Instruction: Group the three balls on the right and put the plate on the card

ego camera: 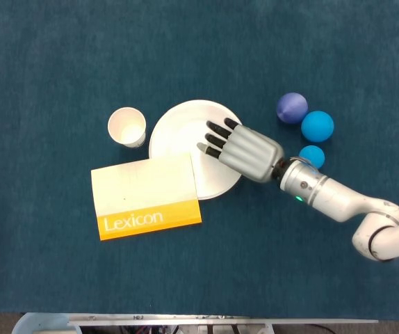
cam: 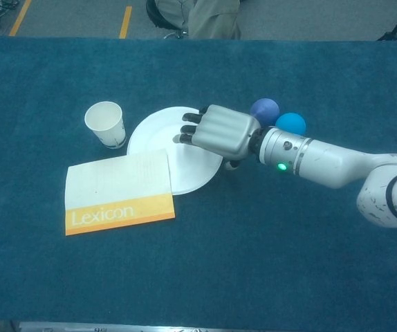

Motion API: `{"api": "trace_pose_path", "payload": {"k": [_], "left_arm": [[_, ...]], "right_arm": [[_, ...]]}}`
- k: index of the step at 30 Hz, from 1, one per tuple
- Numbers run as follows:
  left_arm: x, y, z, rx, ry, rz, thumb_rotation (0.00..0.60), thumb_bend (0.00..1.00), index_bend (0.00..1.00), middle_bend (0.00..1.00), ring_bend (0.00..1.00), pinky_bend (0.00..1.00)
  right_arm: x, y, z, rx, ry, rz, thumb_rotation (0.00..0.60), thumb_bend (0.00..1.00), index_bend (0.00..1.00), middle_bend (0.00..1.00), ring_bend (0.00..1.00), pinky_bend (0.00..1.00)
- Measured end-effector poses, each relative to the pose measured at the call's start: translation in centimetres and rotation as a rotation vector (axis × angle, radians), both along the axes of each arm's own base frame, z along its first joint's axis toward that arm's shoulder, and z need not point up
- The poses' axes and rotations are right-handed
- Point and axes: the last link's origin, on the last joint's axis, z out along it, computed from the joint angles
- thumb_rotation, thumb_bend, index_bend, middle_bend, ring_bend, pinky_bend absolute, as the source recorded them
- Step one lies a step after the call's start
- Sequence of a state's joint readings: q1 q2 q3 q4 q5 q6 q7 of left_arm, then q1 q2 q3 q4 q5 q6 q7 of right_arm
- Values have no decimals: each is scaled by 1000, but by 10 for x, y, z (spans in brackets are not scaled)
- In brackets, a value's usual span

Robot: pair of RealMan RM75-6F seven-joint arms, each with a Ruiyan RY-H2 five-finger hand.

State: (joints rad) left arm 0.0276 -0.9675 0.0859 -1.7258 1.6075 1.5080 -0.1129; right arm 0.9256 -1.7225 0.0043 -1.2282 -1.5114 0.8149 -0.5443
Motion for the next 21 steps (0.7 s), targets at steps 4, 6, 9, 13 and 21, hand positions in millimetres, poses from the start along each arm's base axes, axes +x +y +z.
{"api": "trace_pose_path", "payload": {"k": [4,6,9,13,21], "left_arm": [[-2,-1,1,5,-4,6,600,436,357,311,271,195],[-2,-1,1,6,-5,7,600,436,357,311,271,195],[-3,-1,1,4,-6,8,600,436,357,311,271,195],[-3,-1,1,2,-11,5,600,436,357,311,271,195],[-4,-2,3,5,-14,7,600,435,357,311,271,195]], "right_arm": [[2,0,-1,-2,-11,10,600,154,194,260,115,272],[2,0,-1,-6,-22,15,600,203,213,273,130,285],[2,-2,-1,-11,-40,18,600,290,250,294,156,317],[3,-3,-3,-16,-60,34,600,368,305,325,194,363],[11,-6,-4,-29,-134,82,600,484,477,427,327,514]]}}
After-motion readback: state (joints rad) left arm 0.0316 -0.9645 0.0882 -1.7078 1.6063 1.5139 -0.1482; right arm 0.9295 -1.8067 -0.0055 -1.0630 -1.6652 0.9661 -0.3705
